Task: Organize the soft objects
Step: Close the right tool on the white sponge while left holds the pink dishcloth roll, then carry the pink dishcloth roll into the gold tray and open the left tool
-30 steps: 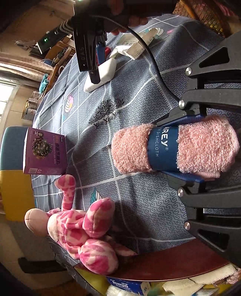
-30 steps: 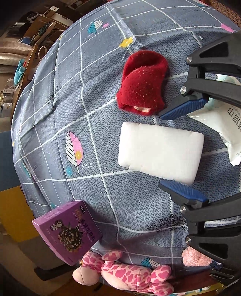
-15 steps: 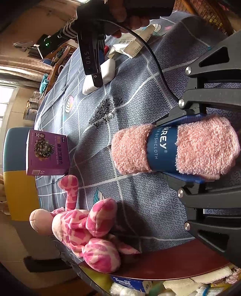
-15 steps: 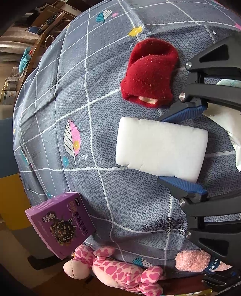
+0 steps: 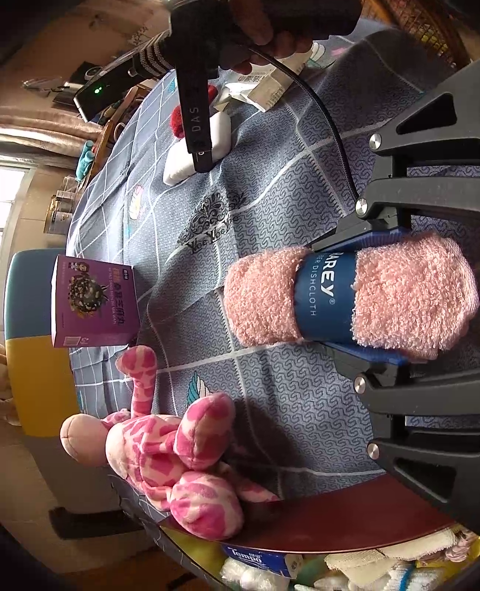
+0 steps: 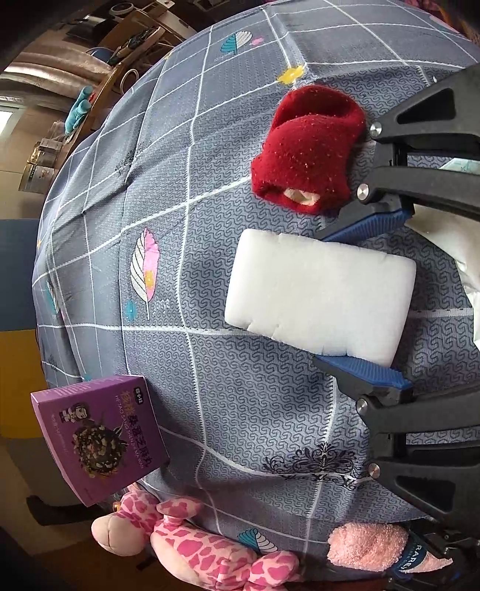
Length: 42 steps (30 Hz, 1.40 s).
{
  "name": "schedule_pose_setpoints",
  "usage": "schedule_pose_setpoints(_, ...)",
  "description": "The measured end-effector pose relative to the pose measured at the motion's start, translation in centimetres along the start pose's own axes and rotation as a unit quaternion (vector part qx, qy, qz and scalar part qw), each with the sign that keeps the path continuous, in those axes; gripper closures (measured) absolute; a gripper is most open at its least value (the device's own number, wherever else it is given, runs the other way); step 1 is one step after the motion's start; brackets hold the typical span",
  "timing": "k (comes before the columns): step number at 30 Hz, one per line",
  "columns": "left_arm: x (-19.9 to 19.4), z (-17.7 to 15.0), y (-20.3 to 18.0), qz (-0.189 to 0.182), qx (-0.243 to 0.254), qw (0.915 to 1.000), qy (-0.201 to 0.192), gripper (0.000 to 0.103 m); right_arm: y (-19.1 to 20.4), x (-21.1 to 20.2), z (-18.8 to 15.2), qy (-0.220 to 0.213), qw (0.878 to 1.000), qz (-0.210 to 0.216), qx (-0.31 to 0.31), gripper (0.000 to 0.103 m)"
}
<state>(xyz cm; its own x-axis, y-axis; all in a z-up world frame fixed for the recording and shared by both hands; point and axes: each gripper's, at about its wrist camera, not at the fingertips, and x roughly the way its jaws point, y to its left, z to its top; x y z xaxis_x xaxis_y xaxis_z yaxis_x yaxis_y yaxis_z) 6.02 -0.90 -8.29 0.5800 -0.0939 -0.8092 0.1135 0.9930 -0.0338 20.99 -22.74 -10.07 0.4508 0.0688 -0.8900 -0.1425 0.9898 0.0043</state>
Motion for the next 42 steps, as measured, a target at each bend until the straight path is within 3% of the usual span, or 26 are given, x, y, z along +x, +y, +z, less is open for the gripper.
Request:
schedule_pose_setpoints(7, -1.0, 0.2, -0.1, -0.008, -0.006, 0.9999, 0.0, 0.066, 0.6, -0.2, -0.2, -0.008, 1.0, -0.009, -0.015, 0.045)
schedule_pose_setpoints(24, -8.3, 1.1, 0.0, -0.016, -0.015, 0.9978, -0.063, 0.066, 1.4, -0.7, -0.5, -0.036, 0.998, -0.022, -0.035, 0.045)
schedule_pose_setpoints(42, -13.1, 0.6, 5.1, 0.036, -0.063, 0.9918, -0.105, 0.065, 1.8, -0.9, -0.6, -0.044, 0.998, -0.029, -0.044, 0.045)
